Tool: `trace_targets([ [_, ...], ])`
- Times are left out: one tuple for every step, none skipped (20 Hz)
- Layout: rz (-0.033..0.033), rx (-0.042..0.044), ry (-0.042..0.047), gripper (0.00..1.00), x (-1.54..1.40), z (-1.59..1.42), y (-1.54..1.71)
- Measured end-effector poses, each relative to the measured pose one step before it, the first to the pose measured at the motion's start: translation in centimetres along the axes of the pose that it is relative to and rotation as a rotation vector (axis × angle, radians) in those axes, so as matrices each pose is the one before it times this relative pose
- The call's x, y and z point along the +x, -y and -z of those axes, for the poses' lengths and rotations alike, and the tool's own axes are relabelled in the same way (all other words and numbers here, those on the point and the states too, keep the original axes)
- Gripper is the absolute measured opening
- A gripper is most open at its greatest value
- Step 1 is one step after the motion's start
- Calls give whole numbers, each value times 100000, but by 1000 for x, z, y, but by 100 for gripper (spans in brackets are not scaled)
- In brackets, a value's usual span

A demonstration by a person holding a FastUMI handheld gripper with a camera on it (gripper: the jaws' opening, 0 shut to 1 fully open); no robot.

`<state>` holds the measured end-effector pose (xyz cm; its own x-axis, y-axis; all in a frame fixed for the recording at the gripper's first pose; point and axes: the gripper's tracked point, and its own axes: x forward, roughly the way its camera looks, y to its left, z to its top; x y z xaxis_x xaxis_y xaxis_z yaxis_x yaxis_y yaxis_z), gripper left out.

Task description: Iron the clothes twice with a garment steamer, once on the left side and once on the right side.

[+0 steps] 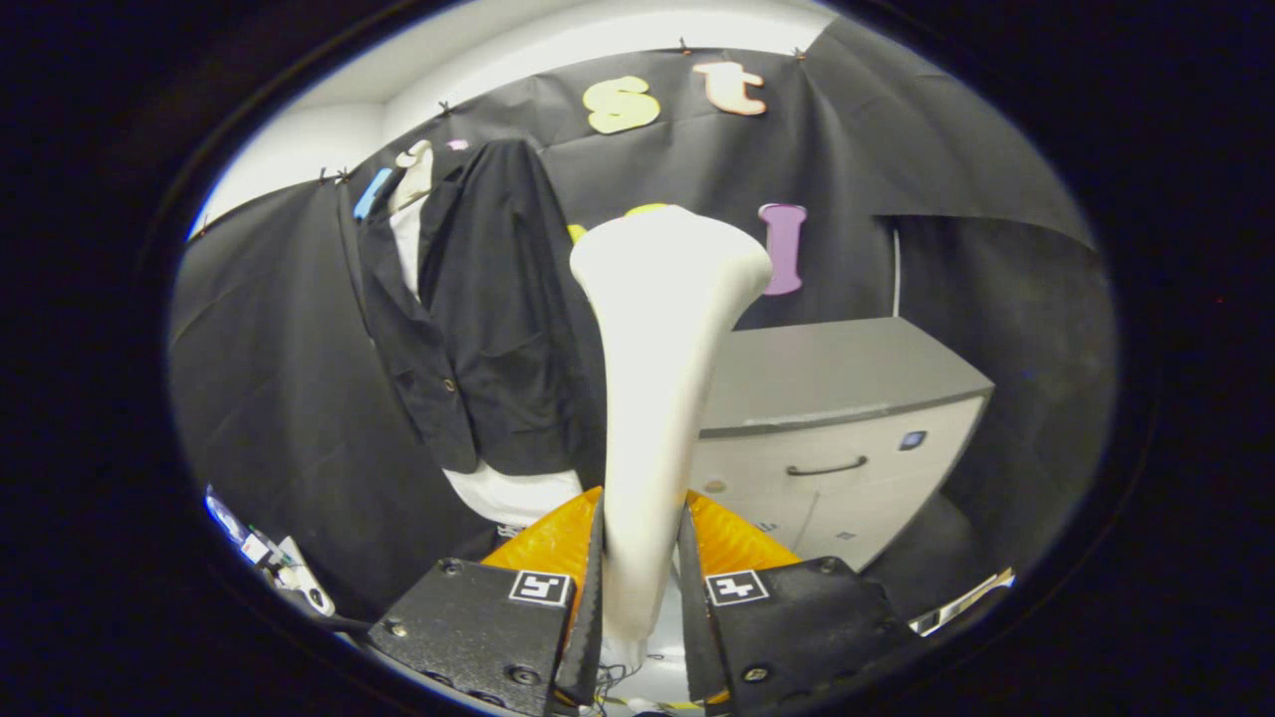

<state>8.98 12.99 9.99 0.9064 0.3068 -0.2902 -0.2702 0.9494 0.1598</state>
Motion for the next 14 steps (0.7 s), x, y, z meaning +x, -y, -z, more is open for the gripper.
trace_targets([
  [926, 714, 186, 36, -2051, 921, 1764],
  [561, 276, -35, 36, -1691, 884, 1482],
  [445, 504, -207, 36, -1822, 805, 1768],
  [219, 901, -420, 36, -1341, 934, 1352],
  [357, 987, -542, 36, -1006, 1021, 1150],
  [540, 782, -460, 36, -928, 1020, 1117],
  [499, 513, -505, 36, -786, 1156, 790],
  [118, 874, -503, 36, -909, 1134, 775],
  [29, 219, -719, 36, -653, 922, 341],
  [237, 152, -843, 36, -720, 967, 389],
  [137, 373, -416, 36, -650, 899, 336],
  [350, 362, -84, 36, -544, 664, 61],
  [582, 71, 43, 36, -627, 697, 64],
  [517, 68, 595, 36, -569, 492, -124],
])
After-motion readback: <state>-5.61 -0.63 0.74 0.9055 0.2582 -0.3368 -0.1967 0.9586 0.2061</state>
